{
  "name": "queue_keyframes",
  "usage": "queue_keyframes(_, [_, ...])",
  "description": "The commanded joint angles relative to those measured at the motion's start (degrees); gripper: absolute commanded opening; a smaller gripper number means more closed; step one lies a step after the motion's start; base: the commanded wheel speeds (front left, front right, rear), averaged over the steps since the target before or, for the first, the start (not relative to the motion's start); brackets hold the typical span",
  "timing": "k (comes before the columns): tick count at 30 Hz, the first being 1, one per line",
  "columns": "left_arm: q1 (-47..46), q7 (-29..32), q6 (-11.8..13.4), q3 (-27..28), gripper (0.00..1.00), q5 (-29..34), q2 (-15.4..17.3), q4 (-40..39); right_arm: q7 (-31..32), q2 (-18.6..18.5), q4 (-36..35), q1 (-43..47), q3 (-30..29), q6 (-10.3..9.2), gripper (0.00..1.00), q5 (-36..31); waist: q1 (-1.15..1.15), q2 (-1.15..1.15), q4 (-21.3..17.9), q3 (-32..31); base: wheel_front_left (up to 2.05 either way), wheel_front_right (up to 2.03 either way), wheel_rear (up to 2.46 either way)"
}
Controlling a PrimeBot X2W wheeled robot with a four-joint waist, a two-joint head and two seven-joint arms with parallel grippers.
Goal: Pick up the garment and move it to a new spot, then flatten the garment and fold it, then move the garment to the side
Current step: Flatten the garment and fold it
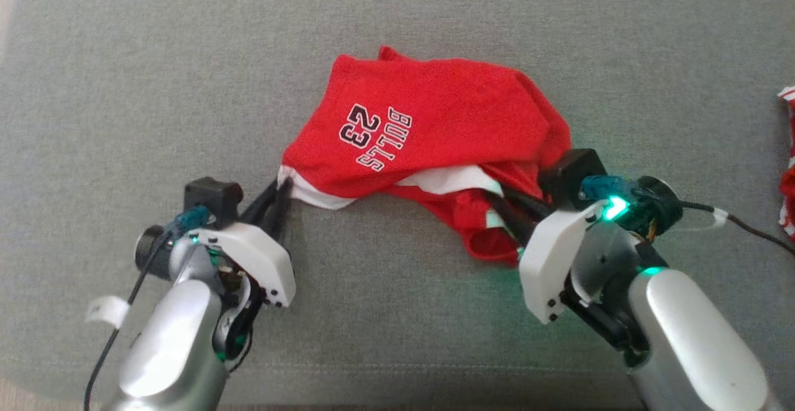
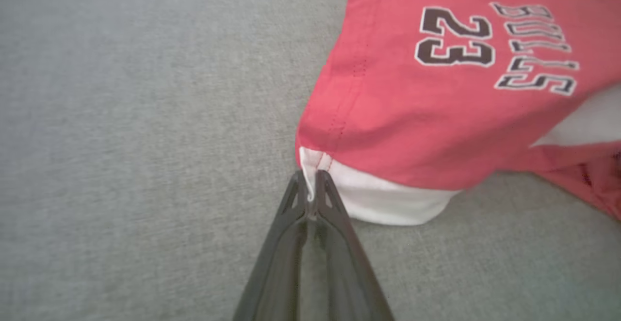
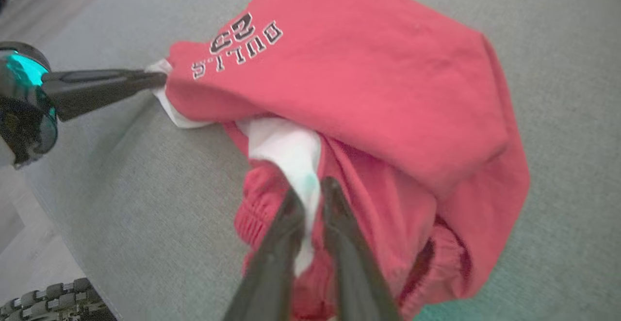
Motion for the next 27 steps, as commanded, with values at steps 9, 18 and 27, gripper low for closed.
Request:
queue_keyframes(9, [-2.56,-12.41,3.25,5.76,0.0,0.67,1.63,-11.39,-3.12,-4.31,-10.08,1.56,-4.74,0.37,0.0,-0.44,0.0,0.0,-0.08,-2.29,0.0,0.0,0.0])
queue_keyframes(18, [-5.27,-12.37,5.22,9.15,0.0,-0.2,2.95,-26.55,-12.64,-7.45,-15.19,1.93,-14.89,0.37,0.0,-0.47,0.0,0.0,-2.1,-7.04,0.0,0.0,0.0])
queue_keyframes(27, [-10.58,-6.79,6.21,9.15,0.0,0.01,3.77,-35.98,-17.0,-5.15,-17.88,-1.8,-21.25,0.37,0.0,-1.47,0.0,0.0,-4.14,-10.53,0.0,0.0,0.0])
